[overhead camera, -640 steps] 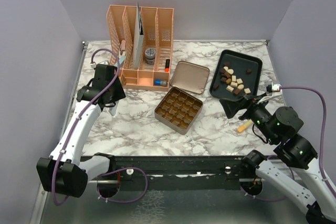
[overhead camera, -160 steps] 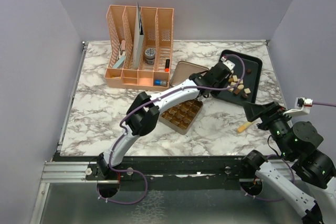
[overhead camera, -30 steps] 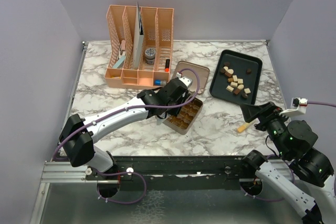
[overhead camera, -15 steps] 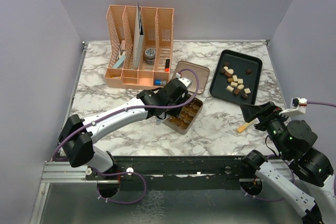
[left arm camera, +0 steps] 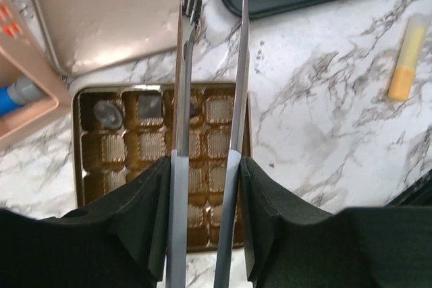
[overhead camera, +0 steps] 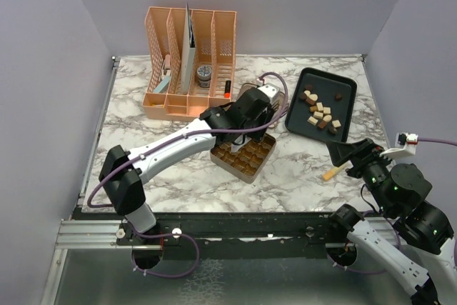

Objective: Pack the chocolate
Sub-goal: Pick up the fake chocolate from the plate.

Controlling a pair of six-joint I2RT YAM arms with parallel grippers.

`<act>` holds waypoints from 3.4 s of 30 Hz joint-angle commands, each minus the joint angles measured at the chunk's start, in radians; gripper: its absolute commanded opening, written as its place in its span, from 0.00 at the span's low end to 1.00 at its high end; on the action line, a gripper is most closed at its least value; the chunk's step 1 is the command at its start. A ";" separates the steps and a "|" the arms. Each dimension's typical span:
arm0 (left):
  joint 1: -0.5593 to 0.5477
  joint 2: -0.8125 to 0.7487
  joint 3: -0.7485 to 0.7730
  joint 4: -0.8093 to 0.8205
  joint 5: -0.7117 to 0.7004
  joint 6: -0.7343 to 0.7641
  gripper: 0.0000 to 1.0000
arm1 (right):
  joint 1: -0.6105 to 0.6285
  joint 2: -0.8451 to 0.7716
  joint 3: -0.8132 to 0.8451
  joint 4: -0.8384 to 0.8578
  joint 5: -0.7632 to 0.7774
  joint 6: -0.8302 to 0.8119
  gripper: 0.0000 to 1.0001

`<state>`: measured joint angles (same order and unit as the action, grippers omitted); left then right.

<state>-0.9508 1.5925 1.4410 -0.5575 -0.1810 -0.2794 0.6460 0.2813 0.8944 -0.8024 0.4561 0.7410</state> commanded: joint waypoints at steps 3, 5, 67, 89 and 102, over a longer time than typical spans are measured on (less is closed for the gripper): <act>-0.013 0.182 0.167 0.079 0.029 0.048 0.44 | -0.003 0.003 0.030 0.000 0.017 0.000 0.88; -0.024 0.239 0.224 0.079 0.030 0.052 0.44 | -0.003 0.004 0.038 -0.006 0.019 -0.001 0.88; -0.088 0.665 0.567 0.100 -0.023 0.095 0.36 | -0.003 -0.027 0.030 -0.029 0.018 0.021 0.88; -0.075 0.389 0.367 0.115 -0.016 0.049 0.33 | -0.003 -0.037 0.034 -0.043 0.023 0.021 0.88; -0.069 0.109 0.098 0.018 -0.078 0.033 0.33 | -0.003 -0.022 0.046 -0.039 0.046 0.001 0.88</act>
<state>-1.0214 1.8263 1.6146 -0.5167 -0.2150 -0.2279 0.6460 0.2554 0.9245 -0.8139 0.4603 0.7589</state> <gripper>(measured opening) 0.428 0.881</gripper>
